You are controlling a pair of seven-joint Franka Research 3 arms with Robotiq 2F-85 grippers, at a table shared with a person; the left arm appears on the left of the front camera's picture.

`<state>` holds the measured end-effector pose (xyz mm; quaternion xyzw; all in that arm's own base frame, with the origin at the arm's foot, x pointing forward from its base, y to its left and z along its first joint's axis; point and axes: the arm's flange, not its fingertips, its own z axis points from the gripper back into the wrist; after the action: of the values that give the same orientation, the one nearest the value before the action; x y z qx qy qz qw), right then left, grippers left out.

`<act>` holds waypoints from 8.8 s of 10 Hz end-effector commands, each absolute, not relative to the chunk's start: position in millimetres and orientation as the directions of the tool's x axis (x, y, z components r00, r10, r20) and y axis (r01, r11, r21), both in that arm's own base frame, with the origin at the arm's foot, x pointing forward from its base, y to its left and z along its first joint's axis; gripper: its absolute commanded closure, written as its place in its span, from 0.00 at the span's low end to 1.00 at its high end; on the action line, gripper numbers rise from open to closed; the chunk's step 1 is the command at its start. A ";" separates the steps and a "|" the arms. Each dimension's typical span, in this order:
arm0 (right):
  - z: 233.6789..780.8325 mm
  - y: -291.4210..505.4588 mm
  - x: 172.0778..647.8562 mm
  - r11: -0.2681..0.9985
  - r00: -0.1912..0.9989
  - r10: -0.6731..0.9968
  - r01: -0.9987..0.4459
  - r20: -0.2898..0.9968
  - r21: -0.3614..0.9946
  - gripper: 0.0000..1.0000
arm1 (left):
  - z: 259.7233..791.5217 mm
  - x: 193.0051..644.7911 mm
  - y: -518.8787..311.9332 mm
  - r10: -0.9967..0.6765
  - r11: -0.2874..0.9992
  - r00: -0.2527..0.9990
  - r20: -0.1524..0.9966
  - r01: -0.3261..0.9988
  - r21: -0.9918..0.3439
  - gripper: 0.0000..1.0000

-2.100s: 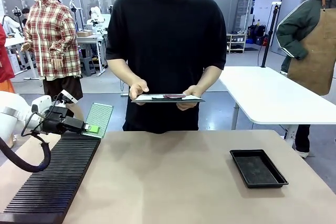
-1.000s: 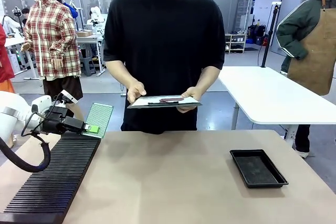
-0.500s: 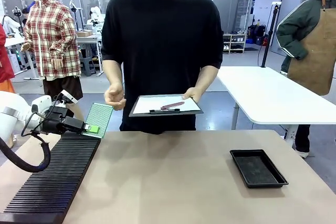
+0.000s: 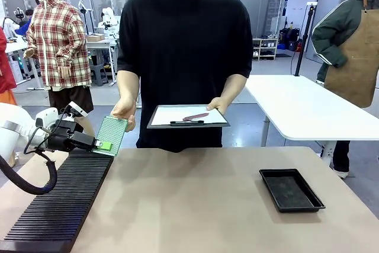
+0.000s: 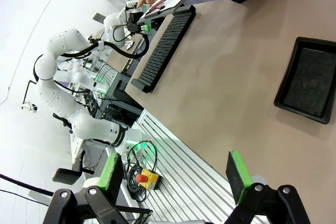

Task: Inspect the PCB.
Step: Release the Blank PCB you were holding, then pick up the Blank PCB that the human is holding.

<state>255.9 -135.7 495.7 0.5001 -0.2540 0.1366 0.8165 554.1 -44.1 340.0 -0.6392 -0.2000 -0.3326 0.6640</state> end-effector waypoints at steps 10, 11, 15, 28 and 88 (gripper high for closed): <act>495.6 -136.9 256.5 0.456 0.824 -0.032 -0.492 0.566 0.742 0.00 | 343.5 553.7 -45.8 -0.198 -0.033 0.697 0.689 0.698 -0.715 0.97; 495.6 -136.9 256.5 0.456 0.824 -0.032 -0.492 0.566 0.742 0.00 | 343.5 553.7 -45.8 -0.198 -0.033 0.697 0.689 0.698 -0.715 0.97; 495.6 -136.9 256.5 0.456 0.824 -0.032 -0.492 0.566 0.742 0.00 | 343.5 553.7 -45.8 -0.198 -0.033 0.697 0.689 0.698 -0.715 0.97; 495.6 -136.9 256.5 0.456 0.824 -0.032 -0.492 0.566 0.742 0.00 | 348.8 547.5 -45.8 -0.174 -0.042 0.675 0.717 0.722 -0.690 0.00; 495.6 -136.9 256.5 0.456 0.824 -0.032 -0.492 0.566 0.742 0.00 | 537.4 267.4 108.4 -0.042 0.464 0.808 0.588 0.537 -0.705 0.00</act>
<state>256.3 -136.4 495.0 0.4997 -0.2523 0.1346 0.8176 267.8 108.2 537.2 -0.4929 -0.2539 -0.1789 0.8128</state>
